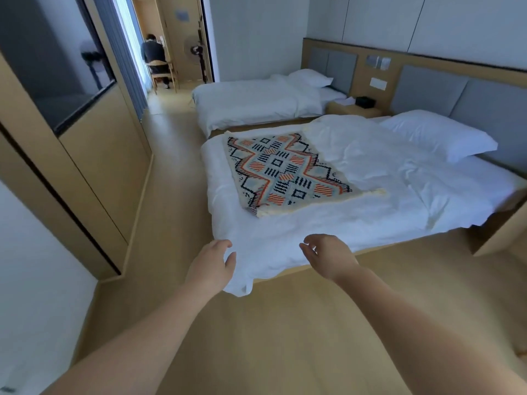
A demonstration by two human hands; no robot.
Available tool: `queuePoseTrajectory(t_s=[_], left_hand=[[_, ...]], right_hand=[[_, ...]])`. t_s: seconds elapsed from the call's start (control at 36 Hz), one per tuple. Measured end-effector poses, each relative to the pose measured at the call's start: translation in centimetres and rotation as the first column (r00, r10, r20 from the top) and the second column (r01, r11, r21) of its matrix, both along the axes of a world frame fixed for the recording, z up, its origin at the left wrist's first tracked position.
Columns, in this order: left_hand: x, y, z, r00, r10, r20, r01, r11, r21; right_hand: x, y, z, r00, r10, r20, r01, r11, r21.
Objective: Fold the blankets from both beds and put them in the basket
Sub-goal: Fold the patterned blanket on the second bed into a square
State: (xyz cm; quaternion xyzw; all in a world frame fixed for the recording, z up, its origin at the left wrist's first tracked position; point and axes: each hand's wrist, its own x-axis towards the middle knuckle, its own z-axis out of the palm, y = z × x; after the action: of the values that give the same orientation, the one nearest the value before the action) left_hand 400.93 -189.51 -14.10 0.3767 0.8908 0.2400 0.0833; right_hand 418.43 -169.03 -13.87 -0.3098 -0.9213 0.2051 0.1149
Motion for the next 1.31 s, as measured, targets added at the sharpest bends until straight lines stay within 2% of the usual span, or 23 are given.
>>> queuePoseTrajectory(t_s=[0.14,0.25,0.5,0.78,0.97,1.17,1.31], left_hand=[[-7.0,-4.4,0.2,0.999,-0.035,-0.019,0.035,0.999,-0.016],[-12.7,-7.0,1.0,0.999,-0.017,-0.031,0.017,1.000,-0.024],[-20.1,-6.9,-0.1,0.997,-0.066,-0.040,0.064,0.997,-0.041],[-28.7,0.6,-2.4,0.987,-0.157,-0.034,0.152,0.982,-0.115],[-37.7,8.3,-2.1,0.985,-0.164,-0.046,0.155,0.976,-0.154],[-43.6,13.6,-2.3,0.983,-0.182,-0.017,0.177,0.973,-0.149],[-47.7,17.2,-3.7,0.973,-0.227,0.025,0.228,0.958,-0.171]], right_hand=[[-8.5,-4.6,-1.0,0.996,0.042,0.079,-0.041,0.999,-0.017],[-14.5,-7.5,-0.9,0.996,0.053,0.070,-0.053,0.999,-0.009],[-21.3,-7.7,-1.0,0.995,0.009,0.097,-0.009,1.000,-0.005],[-29.3,-1.6,-4.6,0.992,-0.067,0.110,0.078,0.992,-0.094],[-39.0,4.5,-5.2,0.998,-0.033,0.060,0.040,0.993,-0.112],[-44.1,10.2,-6.1,0.989,-0.011,0.151,0.027,0.994,-0.106],[-46.5,13.1,-7.6,0.971,-0.074,0.226,0.111,0.982,-0.155]])
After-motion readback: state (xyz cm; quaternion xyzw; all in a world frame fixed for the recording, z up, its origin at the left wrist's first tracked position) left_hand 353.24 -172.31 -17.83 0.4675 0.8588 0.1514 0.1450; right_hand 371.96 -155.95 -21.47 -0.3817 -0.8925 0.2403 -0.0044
